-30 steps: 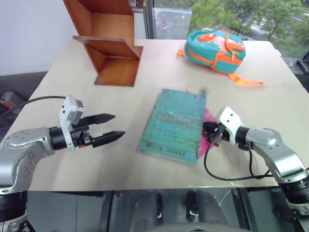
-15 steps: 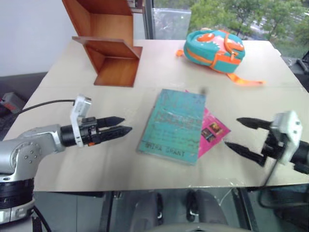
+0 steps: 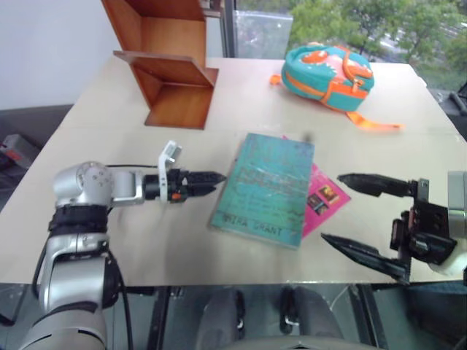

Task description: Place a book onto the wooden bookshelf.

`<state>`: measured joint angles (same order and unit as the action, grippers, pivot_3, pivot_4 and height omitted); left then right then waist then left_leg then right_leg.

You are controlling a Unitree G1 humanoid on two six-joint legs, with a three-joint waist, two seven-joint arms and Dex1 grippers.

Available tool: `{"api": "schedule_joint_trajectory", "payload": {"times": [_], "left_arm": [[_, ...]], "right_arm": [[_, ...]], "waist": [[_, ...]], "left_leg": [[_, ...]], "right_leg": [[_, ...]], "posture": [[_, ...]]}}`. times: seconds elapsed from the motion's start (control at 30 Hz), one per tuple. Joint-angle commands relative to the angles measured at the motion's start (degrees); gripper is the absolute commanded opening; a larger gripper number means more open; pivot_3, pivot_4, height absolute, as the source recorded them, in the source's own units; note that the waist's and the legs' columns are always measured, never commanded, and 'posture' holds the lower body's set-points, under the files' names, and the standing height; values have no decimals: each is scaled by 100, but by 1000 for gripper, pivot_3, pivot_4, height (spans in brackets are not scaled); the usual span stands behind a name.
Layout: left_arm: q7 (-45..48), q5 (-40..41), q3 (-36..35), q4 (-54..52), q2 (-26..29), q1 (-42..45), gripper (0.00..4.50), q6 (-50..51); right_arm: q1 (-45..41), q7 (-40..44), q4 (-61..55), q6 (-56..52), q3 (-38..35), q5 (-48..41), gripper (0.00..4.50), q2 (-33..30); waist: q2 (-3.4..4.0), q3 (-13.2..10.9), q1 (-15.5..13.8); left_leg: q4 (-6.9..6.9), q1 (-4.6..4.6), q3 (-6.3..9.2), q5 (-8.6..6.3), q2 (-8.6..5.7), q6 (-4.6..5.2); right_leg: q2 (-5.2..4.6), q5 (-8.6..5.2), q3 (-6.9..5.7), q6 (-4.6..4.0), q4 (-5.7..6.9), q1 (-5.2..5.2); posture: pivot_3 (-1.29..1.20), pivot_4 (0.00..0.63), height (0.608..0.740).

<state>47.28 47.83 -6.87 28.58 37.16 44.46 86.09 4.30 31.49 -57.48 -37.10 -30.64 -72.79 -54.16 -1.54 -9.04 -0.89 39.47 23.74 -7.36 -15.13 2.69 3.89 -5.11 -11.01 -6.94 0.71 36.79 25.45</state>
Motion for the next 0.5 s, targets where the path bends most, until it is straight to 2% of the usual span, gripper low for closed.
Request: {"api": "schedule_joint_trajectory", "payload": {"times": [0.03,0.17,0.23,0.3,0.37,0.43,0.5], "left_arm": [[323,-194,298,424,-244,295,4500,-151],[1435,-546,1137,909,-397,719,4500,-589],[1892,-788,1457,1182,-435,914,3975,-884],[2493,-900,1701,1360,-402,1041,3273,-1040],[2911,-1103,1936,1554,-368,1127,2180,-1225],[3282,-1200,2059,1643,-306,1137,1621,-1256],[3539,-1241,2077,1674,-253,1145,610,-1222]], "right_arm": [[-191,-272,-97,213,244,-79,4458,-8],[-459,-482,-116,301,762,260,4458,63],[-578,-543,-111,322,954,359,4500,71],[-647,-546,-89,322,1100,476,4500,65],[-702,-565,-49,326,1223,549,4500,75],[-741,-584,-29,346,1359,637,4500,110],[-778,-585,-11,359,1494,752,4500,150]], "waist": [[-1,0,2],[-5,-3,0],[-6,-3,0],[-6,-3,0],[-5,-3,5],[-5,-3,14],[-7,-4,8]], "left_leg": [[0,2,-1,0,0,0],[0,3,-3,0,-1,0],[1,2,-4,0,-2,0],[1,7,-5,0,-2,0],[1,7,-5,-1,-1,1],[1,7,-6,-2,-1,3],[1,9,-5,-3,0,5]], "right_leg": [[0,0,-1,0,-1,1],[1,0,-3,0,-1,2],[1,0,-3,-1,0,2],[1,0,-2,-1,0,7],[1,0,-2,-2,-1,8],[1,0,-1,-3,-1,9],[2,0,-1,-3,-1,9]], "posture": [[0,150,740],[0,150,740],[0,150,740],[0,150,740],[0,150,740],[0,150,740],[0,150,740]]}}
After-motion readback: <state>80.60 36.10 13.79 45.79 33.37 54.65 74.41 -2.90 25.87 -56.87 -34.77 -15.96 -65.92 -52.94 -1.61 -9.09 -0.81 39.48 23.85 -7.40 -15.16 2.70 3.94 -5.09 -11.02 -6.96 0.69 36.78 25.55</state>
